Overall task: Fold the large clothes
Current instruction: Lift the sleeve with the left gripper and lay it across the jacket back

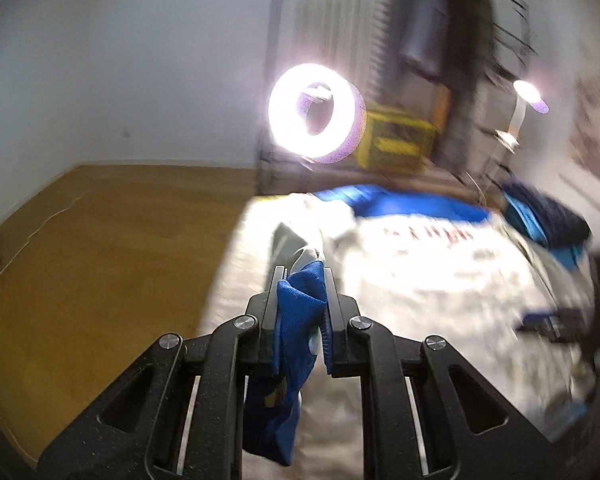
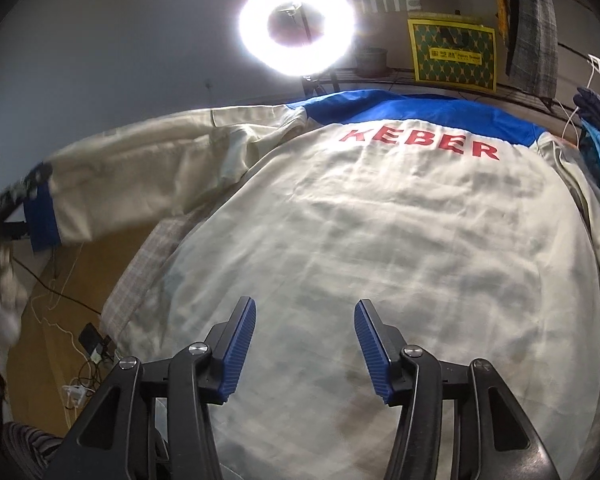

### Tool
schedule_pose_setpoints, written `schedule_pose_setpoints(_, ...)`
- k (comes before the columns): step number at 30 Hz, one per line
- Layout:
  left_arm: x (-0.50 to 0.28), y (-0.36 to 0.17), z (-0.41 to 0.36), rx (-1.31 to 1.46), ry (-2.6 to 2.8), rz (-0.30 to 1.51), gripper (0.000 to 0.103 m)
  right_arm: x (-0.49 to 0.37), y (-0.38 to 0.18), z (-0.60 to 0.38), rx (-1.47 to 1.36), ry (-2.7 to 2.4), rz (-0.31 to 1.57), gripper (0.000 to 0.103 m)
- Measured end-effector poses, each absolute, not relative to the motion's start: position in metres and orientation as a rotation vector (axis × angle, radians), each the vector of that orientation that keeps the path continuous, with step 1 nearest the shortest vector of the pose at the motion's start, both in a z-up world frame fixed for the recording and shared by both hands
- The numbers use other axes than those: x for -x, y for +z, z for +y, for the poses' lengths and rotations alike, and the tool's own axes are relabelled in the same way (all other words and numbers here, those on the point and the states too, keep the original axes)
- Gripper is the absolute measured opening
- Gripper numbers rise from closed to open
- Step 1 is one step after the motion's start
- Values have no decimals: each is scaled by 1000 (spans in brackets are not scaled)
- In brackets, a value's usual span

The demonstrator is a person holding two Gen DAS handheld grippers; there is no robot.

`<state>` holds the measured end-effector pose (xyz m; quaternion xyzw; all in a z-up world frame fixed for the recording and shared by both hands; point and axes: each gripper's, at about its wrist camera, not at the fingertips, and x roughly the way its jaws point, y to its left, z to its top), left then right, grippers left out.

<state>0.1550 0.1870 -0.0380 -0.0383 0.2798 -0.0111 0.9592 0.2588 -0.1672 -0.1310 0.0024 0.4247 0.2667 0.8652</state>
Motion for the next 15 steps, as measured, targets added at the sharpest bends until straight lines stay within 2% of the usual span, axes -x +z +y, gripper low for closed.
schedule_pose_setpoints(6,-125,-68,105,-47,-181,670,13,-263,-132,-181,-61,564,915,54)
schedule_pose_setpoints(15,-83,-109,56,-173,-270,786,13,-272,-133,-196,-143,591,942,54)
